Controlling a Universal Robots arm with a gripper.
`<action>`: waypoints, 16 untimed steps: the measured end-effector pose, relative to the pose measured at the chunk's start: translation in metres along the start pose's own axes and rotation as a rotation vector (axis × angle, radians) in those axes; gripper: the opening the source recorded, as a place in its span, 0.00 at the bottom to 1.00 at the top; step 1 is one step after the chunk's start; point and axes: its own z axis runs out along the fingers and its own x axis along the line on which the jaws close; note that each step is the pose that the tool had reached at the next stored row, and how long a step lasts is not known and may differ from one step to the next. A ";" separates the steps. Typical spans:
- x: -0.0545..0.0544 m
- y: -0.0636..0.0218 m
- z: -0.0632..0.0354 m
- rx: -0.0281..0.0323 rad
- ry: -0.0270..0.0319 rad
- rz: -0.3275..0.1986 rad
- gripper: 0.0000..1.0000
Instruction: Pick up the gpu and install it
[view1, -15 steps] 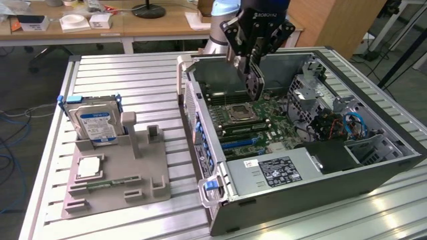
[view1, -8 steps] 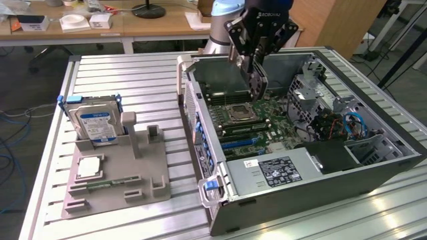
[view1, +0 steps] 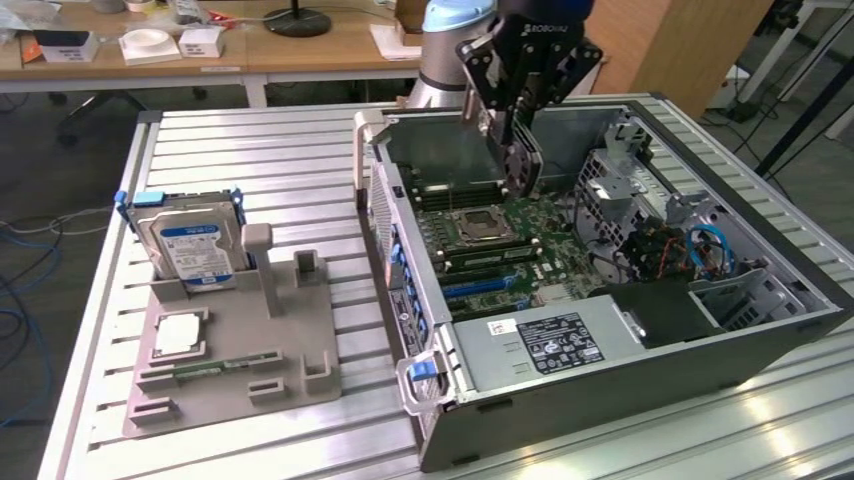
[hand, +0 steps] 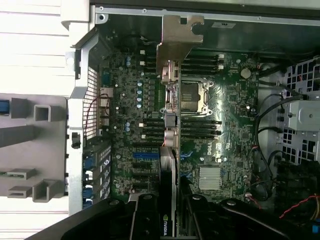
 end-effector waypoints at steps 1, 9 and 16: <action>-0.001 0.0002 0.0000 0.0000 0.0000 -0.001 0.26; -0.009 0.0018 0.0003 -0.0002 0.0001 -0.007 0.26; -0.018 0.0031 0.0006 -0.0004 0.0003 -0.015 0.26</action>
